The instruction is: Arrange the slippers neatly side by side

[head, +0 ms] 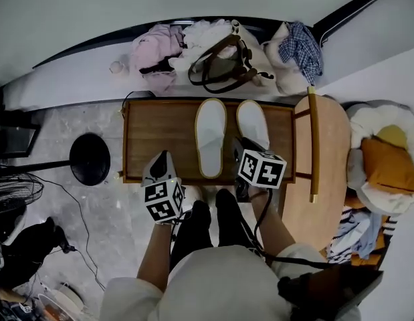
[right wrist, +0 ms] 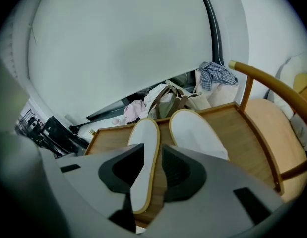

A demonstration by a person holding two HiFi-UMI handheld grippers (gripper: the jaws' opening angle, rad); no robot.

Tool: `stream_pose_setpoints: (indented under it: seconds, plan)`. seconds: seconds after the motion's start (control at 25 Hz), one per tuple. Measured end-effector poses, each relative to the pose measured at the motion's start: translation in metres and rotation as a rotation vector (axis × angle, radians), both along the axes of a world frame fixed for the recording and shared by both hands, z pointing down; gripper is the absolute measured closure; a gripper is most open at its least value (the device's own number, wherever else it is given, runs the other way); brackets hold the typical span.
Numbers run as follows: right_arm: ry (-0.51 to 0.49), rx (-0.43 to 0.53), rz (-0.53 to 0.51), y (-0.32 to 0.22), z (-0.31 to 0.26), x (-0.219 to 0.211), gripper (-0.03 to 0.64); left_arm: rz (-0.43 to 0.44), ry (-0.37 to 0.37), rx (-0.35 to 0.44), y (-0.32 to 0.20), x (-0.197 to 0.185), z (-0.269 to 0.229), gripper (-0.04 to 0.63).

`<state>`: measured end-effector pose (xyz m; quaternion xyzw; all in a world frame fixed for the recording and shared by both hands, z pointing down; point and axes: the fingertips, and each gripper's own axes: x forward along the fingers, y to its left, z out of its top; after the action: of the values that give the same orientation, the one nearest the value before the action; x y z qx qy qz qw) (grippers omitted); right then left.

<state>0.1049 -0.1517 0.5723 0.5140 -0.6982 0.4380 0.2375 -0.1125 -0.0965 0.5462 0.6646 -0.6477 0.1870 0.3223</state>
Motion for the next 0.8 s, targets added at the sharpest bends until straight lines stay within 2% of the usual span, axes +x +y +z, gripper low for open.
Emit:
stream_pose_setpoints:
  seconds: [0.36, 0.8]
  plan:
    - [0.037, 0.017, 0.038, 0.007, -0.015, 0.039, 0.494, 0.042, 0.009, 0.039, -0.014, 0.026, -0.014, 0.579]
    - [0.074, 0.000, 0.055, 0.009, 0.000, 0.067, 0.494, 0.084, 0.006, 0.002, -0.017, 0.051, 0.001, 0.580]
